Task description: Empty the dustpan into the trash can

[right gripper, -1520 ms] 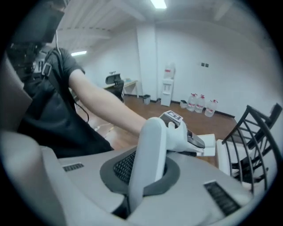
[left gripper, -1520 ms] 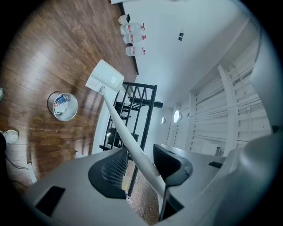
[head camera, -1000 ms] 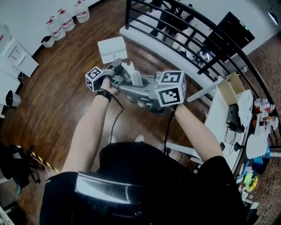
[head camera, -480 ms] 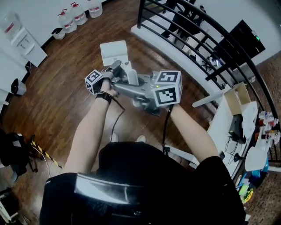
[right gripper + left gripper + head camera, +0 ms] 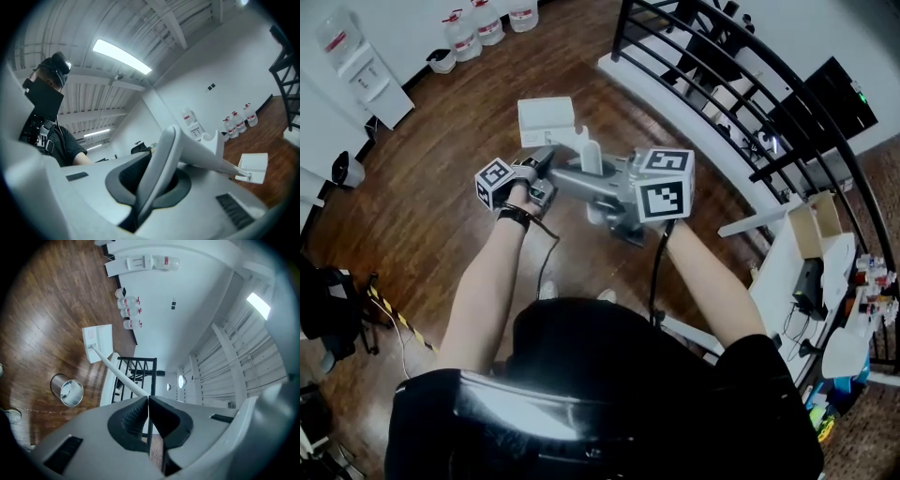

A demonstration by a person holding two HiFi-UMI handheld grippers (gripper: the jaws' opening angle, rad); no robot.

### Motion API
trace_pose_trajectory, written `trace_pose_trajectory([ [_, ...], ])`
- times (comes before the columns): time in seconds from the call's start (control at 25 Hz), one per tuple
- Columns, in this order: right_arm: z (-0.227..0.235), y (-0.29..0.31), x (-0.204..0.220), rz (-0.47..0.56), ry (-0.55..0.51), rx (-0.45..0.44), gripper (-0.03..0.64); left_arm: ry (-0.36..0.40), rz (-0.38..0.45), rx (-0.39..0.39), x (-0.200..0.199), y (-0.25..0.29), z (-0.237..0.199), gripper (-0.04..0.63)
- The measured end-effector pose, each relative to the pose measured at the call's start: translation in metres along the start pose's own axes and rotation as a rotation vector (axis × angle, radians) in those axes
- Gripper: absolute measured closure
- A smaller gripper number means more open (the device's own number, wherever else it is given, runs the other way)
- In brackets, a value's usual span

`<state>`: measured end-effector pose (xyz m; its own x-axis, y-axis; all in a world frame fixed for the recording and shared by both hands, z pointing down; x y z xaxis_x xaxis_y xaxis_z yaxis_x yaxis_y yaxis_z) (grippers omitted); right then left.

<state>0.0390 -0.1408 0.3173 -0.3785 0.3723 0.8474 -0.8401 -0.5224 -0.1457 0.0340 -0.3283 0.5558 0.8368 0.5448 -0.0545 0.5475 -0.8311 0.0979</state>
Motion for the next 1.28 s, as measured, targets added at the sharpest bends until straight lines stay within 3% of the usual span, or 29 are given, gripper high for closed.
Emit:
trace_pose_trajectory([
  [0.16,0.008,0.019,0.012,-0.037,0.004,-0.003,0.604,0.095,0.031,0.036,-0.035,-0.016,-0.001,0.595],
  [0.52,0.068,0.044,0.057,-0.099,0.088,0.044,0.604,0.606,-0.073,0.223,-0.065,-0.048,0.059,0.595],
  [0.68,0.111,0.057,0.077,-0.125,0.149,0.062,0.604,0.819,-0.054,0.239,-0.080,-0.055,0.080,0.595],
  [0.8,0.149,0.061,0.097,-0.132,0.213,0.089,0.604,0.931,-0.045,0.221,-0.089,-0.056,0.084,0.595],
  [0.92,0.185,0.068,0.120,-0.141,0.265,0.116,0.604,0.992,-0.035,0.182,-0.104,-0.058,0.081,0.595],
  [1.28,0.271,0.085,0.204,-0.239,0.324,0.185,0.604,1.038,0.017,0.038,-0.160,-0.057,0.051,0.595],
])
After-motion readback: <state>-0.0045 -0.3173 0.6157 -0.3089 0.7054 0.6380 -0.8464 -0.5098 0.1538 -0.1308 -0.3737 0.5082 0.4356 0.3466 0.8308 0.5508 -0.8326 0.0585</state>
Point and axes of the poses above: the fingertips, and each gripper's own axes: y forward along the fingers, z to its right, x out of its underside, the point moved 1 cm from there along -y, backward along the fingers, and after that the axes turned 14 degrees about z, right-handed, at the moved point
